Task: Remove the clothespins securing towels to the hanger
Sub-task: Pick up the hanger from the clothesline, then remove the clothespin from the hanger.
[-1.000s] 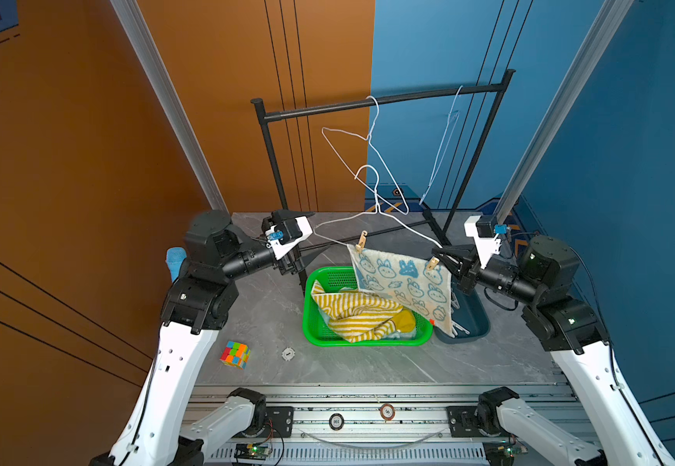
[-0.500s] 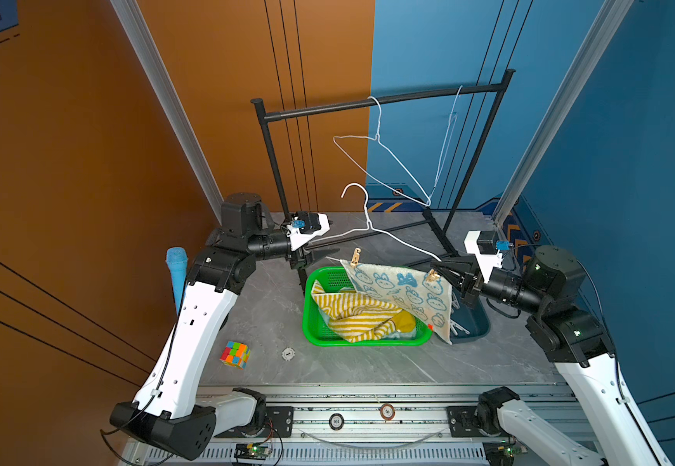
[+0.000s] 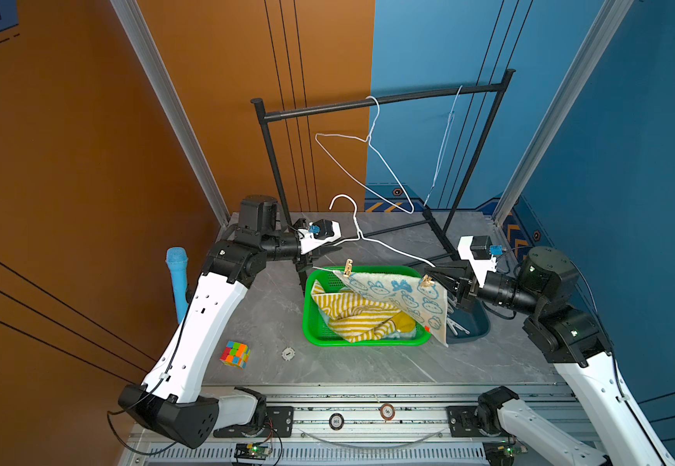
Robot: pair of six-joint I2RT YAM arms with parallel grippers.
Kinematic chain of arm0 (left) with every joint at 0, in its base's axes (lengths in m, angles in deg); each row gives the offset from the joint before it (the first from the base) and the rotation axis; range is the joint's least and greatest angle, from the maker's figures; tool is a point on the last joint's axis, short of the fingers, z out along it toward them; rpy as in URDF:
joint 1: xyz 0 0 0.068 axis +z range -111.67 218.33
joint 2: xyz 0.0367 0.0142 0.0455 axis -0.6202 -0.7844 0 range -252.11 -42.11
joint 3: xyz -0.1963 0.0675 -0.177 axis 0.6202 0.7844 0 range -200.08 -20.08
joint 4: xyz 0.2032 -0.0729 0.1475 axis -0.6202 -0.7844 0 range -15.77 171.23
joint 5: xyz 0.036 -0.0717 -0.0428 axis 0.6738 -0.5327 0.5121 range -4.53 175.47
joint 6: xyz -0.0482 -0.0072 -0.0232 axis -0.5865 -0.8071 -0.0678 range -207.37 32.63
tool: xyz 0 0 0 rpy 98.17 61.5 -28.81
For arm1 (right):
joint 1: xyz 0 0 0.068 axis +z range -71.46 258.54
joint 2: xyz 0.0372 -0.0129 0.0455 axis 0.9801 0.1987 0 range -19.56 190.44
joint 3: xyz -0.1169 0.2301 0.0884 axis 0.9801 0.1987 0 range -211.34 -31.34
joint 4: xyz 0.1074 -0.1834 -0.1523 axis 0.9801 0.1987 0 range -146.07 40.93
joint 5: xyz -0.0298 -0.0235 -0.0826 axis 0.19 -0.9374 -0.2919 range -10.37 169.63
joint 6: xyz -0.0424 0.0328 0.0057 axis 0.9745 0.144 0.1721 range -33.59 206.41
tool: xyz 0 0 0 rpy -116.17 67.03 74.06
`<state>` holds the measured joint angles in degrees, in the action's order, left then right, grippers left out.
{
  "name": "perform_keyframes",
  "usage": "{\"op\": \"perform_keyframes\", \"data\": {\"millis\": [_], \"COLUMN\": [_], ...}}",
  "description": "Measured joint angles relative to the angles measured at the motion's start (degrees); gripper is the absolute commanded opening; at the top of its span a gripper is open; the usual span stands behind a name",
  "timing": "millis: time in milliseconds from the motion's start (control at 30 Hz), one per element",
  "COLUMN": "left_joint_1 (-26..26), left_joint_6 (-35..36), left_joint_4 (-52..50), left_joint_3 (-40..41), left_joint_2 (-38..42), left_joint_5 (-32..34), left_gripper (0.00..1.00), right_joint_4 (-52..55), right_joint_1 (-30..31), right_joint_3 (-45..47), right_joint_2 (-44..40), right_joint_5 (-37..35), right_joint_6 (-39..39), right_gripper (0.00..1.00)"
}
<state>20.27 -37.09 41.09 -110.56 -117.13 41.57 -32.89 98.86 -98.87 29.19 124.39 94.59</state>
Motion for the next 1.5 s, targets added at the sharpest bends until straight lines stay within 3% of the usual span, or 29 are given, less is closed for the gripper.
{"op": "perform_keyframes", "data": {"millis": [133,267,367,500,833,1033,1233,1500], "left_joint_1": [-0.59,-1.16,-2.45,-4.87,-8.66,-9.16,-9.38,-9.44], "left_joint_6": [0.74,1.53,2.14,2.95,1.16,-3.04,-4.76,-5.60], "left_joint_4": [-0.20,-0.39,-0.46,-0.48,-0.83,0.13,1.79,2.71], "left_joint_3": [0.00,0.00,0.02,0.13,1.62,3.50,4.55,5.31], "left_joint_2": [0.00,0.02,0.02,0.02,-0.09,-0.11,-0.09,0.55], "left_joint_5": [0.66,2.64,5.40,10.23,19.98,22.86,23.41,23.39], "left_gripper": [0.07,0.01,0.00,0.00,0.00,0.00,0.00,0.00], "right_joint_4": [0.00,0.04,0.04,0.00,2.95,1.44,-5.55,-17.75], "right_joint_1": [0.44,0.72,0.94,1.18,2.27,4.52,9.38,17.03], "right_joint_3": [-0.02,-0.02,-0.44,-1.68,-2.43,5.99,17.33,27.71], "right_joint_2": [0.50,0.98,1.31,1.16,-3.87,-10.80,-15.50,-14.47], "right_joint_5": [-0.79,-2.62,-4.85,-10.38,-24.68,-27.28,-29.83,-38.32], "right_joint_6": [0.22,1.03,1.44,2.21,8.22,10.95,13.97,16.48], "right_gripper": [0.00,0.17,0.37,0.54,0.77,0.97,1.00,1.00]}}
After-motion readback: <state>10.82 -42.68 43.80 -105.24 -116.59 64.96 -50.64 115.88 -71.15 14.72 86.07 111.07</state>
